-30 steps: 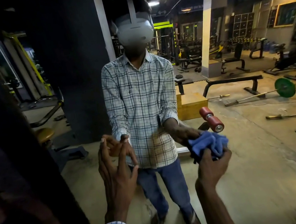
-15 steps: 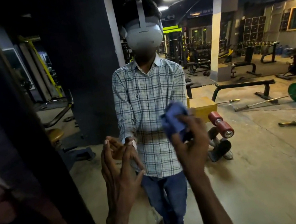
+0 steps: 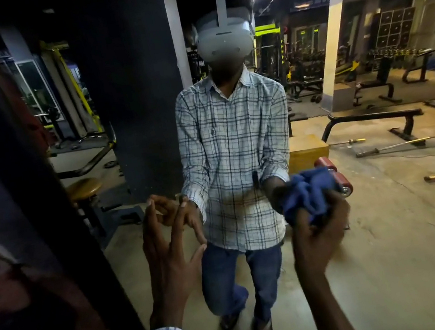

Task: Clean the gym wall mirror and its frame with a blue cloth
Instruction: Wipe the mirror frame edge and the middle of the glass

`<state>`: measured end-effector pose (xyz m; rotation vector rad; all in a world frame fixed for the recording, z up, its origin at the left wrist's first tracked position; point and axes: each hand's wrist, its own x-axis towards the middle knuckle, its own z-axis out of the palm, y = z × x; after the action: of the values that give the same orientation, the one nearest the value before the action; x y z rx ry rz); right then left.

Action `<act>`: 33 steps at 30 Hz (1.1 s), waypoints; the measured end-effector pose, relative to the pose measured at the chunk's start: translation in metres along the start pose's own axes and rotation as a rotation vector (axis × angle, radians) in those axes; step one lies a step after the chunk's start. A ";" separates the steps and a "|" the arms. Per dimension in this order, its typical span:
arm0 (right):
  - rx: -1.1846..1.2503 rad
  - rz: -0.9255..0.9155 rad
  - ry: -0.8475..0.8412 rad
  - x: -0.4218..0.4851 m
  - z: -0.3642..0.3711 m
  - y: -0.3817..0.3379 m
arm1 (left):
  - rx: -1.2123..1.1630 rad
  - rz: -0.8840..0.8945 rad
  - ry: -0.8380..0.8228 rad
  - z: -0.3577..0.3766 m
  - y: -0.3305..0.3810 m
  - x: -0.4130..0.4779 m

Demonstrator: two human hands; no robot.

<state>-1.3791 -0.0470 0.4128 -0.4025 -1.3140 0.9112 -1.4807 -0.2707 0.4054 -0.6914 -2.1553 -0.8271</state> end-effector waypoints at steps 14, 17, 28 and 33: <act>-0.043 -0.033 -0.305 -0.090 0.067 -0.040 | -0.009 0.049 -0.072 -0.015 -0.025 -0.001; -0.064 0.057 -0.139 -0.100 0.048 -0.009 | 0.020 0.061 -0.090 -0.020 -0.037 0.000; 0.009 0.122 0.040 -0.108 0.088 -0.046 | 0.054 0.102 -0.076 -0.045 -0.095 0.006; 0.043 0.292 0.303 -0.097 0.119 -0.065 | 0.025 0.051 -0.077 -0.056 -0.115 0.009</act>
<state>-1.4672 -0.1873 0.4263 -0.6834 -0.9709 1.0714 -1.5400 -0.3846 0.4034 -0.7731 -2.2033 -0.7567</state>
